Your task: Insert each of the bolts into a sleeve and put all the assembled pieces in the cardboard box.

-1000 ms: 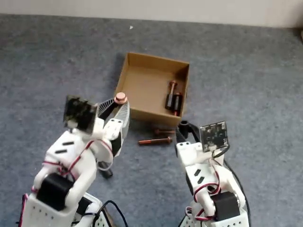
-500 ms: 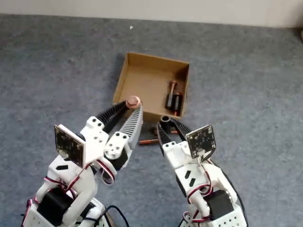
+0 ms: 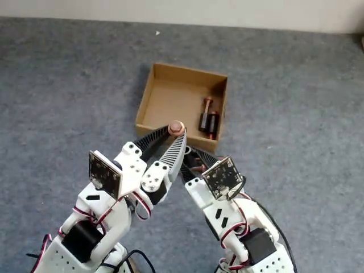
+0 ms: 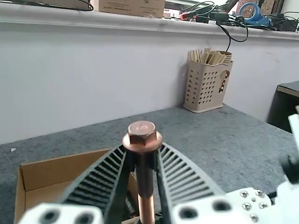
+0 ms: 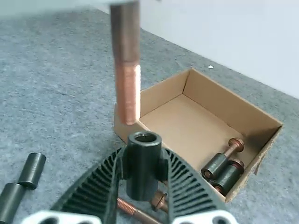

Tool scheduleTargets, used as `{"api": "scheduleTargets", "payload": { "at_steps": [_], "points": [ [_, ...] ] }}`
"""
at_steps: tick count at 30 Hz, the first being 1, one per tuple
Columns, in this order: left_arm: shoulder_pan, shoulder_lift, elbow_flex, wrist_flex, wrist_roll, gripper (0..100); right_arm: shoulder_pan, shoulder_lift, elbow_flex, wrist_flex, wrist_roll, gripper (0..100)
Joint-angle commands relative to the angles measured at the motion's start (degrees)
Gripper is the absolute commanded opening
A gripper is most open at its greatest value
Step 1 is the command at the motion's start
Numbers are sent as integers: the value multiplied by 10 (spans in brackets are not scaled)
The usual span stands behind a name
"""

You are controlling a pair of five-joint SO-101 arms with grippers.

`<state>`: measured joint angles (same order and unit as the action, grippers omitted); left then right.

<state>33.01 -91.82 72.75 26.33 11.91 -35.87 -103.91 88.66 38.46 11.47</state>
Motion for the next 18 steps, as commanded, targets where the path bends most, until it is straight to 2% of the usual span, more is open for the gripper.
{"api": "scheduleTargets", "payload": {
  "at_steps": [1,14,18],
  "points": [
    [6,-7,-3,-20,8,5,-8,-5,-13,-18,6,6],
    [6,-12,22,-19,5,5,-21,-6,-45,-17,8,5],
    [5,-13,21,-19,5,5,-59,-6,-49,10,64,5]
  ]
}}
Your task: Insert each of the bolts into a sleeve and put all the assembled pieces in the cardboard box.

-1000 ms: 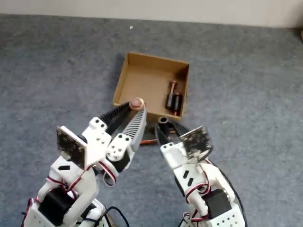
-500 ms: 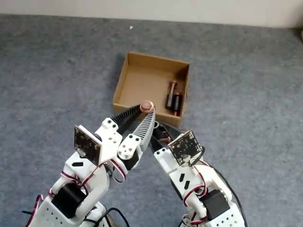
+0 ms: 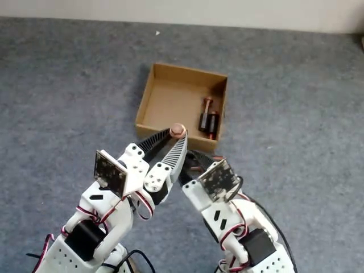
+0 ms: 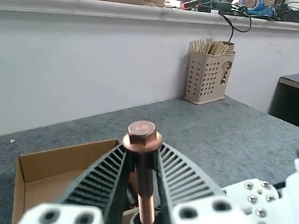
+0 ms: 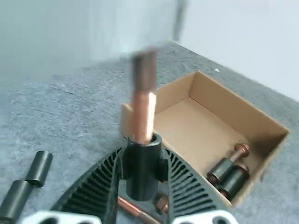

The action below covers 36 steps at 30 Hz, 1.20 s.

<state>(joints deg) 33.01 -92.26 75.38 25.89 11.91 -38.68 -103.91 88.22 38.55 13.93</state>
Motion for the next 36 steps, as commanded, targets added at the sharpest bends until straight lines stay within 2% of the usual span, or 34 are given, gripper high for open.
{"api": "scheduleTargets", "payload": {
  "at_steps": [1,7,13,16,28,33,36],
  "points": [
    [5,-8,-6,-15,5,5,-37,-6,-45,15,51,5],
    [4,-8,-6,-14,4,5,-36,-6,-47,15,54,5],
    [-11,-9,-9,5,4,5,7,-15,-56,14,34,5],
    [-7,-9,-6,5,4,5,10,-15,-77,15,9,5],
    [-5,-9,26,5,7,5,11,-15,-86,16,7,5],
    [19,-9,32,5,4,8,11,-15,-133,15,9,5],
    [11,-9,32,6,6,56,11,-14,-172,15,10,5]
  ]
}}
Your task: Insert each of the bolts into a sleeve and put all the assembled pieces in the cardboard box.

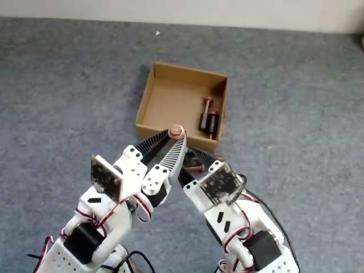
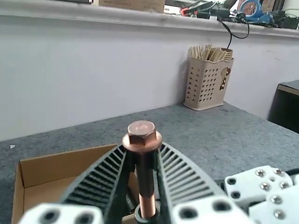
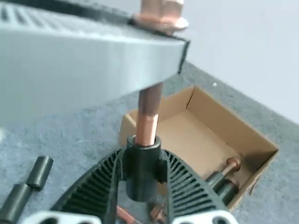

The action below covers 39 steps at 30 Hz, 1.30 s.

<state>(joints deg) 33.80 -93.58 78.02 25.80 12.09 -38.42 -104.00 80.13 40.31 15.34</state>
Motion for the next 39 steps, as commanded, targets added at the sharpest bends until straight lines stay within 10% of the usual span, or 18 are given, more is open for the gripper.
{"api": "scheduleTargets", "payload": {
  "at_steps": [1,22,39],
  "points": [
    [-2,4,7,11,4,79,8,-13,-99,-4,-4,5],
    [-44,4,-176,282,-47,207,9,-11,-29,-40,-6,5],
    [-414,4,-183,363,-76,173,99,-8,47,-40,-35,5]
  ]
}}
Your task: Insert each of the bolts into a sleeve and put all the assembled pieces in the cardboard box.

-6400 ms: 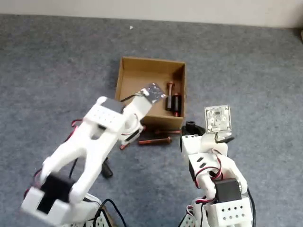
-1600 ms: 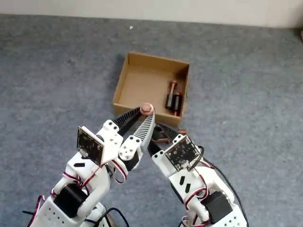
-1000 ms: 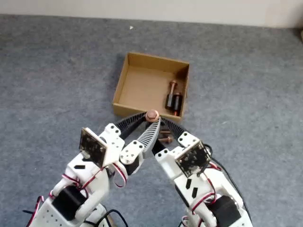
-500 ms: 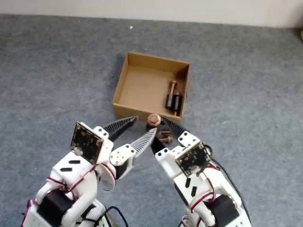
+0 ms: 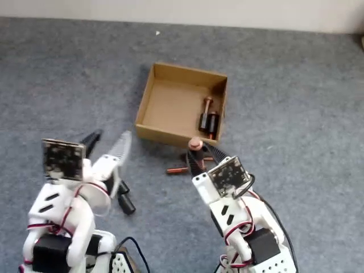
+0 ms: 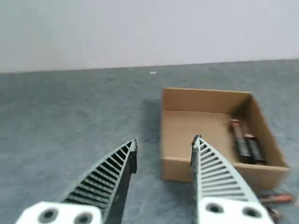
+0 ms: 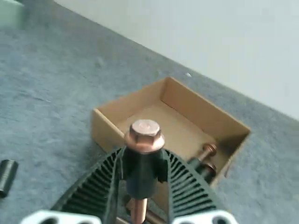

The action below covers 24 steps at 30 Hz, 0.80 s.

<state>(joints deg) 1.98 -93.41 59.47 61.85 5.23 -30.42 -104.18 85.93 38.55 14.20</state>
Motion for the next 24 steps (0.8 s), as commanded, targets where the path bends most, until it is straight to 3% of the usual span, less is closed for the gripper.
{"api": "scheduleTargets", "payload": {
  "at_steps": [1,6,13,17,24],
  "points": [
    [-117,2,18,3,-7,149,20,-7,-13,-22,-30,5],
    [-189,2,113,-22,-8,10,20,-6,-15,-21,-29,5],
    [-233,2,255,-134,-7,6,20,18,-56,-22,-28,5],
    [-255,2,279,-157,-6,6,20,140,-149,-29,-28,6],
    [-285,2,280,-158,-4,6,21,445,-298,-154,-28,6]
  ]
}}
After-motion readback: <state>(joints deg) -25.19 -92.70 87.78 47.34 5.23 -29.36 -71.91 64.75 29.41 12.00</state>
